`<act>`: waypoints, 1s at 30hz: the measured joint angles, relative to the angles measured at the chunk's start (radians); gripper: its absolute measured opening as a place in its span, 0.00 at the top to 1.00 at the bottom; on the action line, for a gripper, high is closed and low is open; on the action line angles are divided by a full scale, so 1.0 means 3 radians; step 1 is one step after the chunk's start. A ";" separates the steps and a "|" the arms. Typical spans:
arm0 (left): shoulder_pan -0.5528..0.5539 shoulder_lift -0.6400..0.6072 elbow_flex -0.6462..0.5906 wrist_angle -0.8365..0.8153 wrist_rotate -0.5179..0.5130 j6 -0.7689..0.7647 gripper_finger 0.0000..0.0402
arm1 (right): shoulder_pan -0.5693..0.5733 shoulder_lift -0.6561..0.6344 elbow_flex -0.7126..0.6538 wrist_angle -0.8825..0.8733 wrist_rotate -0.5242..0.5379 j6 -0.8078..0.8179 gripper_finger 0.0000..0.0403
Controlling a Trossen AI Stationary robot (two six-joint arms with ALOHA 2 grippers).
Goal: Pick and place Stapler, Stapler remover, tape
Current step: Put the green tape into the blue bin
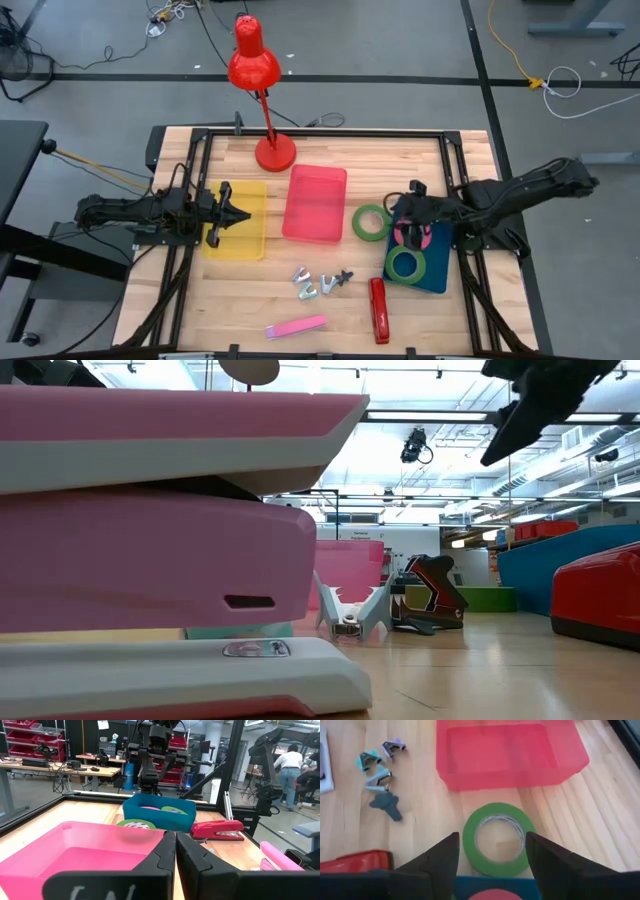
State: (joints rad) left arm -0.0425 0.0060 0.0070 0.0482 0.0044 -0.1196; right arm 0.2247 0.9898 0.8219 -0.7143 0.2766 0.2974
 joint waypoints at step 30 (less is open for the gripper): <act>0.0000 0.0001 -0.0001 -0.0001 -0.0001 0.0000 0.95 | -0.0470 0.1517 0.0000 0.0728 -0.0789 -0.0180 0.28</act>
State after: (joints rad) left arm -0.0425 0.0063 0.0068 0.0479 0.0042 -0.1196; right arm 0.0838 1.4450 0.8219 -0.4958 0.0398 0.2432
